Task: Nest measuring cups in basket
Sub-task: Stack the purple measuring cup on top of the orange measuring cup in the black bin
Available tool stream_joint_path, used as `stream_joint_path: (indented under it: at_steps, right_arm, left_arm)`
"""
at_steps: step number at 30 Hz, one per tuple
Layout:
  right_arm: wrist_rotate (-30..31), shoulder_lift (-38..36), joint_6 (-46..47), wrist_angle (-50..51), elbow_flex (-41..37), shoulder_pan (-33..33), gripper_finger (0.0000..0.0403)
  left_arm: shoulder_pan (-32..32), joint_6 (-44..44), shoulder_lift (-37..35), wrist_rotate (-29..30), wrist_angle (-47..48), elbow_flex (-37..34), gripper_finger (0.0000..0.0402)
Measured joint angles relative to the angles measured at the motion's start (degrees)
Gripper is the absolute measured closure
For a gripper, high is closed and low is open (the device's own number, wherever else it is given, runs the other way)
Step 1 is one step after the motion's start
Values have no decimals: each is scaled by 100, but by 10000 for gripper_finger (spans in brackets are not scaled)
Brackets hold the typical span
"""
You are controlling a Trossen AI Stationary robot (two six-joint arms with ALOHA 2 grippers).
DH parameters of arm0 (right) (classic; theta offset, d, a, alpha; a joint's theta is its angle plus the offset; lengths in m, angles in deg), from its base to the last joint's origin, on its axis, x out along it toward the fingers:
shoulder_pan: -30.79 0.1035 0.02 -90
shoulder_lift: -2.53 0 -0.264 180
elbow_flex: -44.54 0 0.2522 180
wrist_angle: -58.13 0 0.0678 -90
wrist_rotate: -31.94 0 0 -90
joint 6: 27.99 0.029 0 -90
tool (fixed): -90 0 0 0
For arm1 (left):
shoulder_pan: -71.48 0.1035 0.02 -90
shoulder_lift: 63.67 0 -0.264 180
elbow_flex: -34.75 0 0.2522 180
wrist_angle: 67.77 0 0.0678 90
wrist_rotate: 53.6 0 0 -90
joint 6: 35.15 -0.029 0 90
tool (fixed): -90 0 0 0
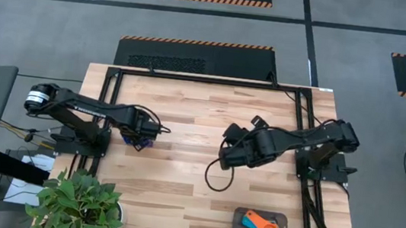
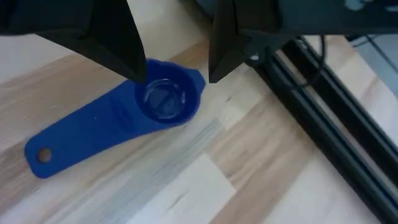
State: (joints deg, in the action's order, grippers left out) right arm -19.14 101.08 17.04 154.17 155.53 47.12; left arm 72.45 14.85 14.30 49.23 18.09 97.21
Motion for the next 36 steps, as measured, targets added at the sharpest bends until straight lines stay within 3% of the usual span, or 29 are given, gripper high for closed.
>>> stream_joint_path:
  at_steps: [7, 13, 21, 27, 32, 36]
  right_arm:
    - [-16, 8, -6, 351, -6, 163, 389]
    - [-1, 8, -4, 591, -6, 247, 373]
    - [2, 8, 0, 773, -6, 317, 375]
    - [5, 11, -2, 779, -6, 400, 388]
    - [8, 8, -6, 776, -6, 529, 380]
    - [9, 8, -6, 774, -6, 657, 371]
  left_arm:
    - [-1, 235, 77, -344, -461, -322, 239]
    - [-4, 451, 116, -352, -863, -476, 244]
    - [2, 798, 302, -285, -917, -675, 317]
    - [4, 505, 714, -197, -1372, -685, 360]
    - [111, 235, 1377, -672, -2030, -577, 383]
    - [85, 185, 1679, -1195, -2882, 210, 395]
